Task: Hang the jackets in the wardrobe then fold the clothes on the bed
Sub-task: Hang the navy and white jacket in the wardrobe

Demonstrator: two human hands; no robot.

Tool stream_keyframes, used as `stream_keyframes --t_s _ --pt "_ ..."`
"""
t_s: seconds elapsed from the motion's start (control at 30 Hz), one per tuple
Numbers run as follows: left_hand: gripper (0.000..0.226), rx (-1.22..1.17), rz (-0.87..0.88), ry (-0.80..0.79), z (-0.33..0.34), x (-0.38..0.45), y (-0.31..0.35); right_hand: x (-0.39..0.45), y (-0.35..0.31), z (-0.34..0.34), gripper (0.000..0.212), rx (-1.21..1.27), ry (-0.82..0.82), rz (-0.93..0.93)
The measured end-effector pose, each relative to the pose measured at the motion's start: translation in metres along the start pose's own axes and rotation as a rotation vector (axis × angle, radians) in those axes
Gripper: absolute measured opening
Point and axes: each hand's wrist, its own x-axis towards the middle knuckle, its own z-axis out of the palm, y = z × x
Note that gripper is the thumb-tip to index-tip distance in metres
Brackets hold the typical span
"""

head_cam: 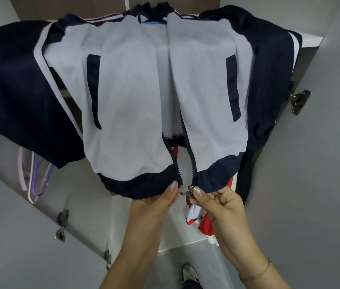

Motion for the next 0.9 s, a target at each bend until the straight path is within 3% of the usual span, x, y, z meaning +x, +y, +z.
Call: stream_keyframes --t_s 0.43,0.6,0.77,0.9 --pt "0.029 0.018 0.079 -0.031 0.006 -0.001 -0.013 -0.004 0.009 0.011 0.013 0.007 0.064 -0.110" --pt "0.028 0.106 0.123 0.031 0.001 -0.001 -0.021 -0.004 0.013 0.014 0.014 0.015 0.123 -0.105" --pt "0.027 0.113 0.124 0.031 -0.003 -0.001 -0.022 -0.003 0.015 0.017 0.011 -0.010 0.132 -0.102" --pt "0.025 0.248 0.131 0.005 -0.006 -0.002 -0.021 0.001 0.016 0.017 0.010 0.010 0.155 -0.071"
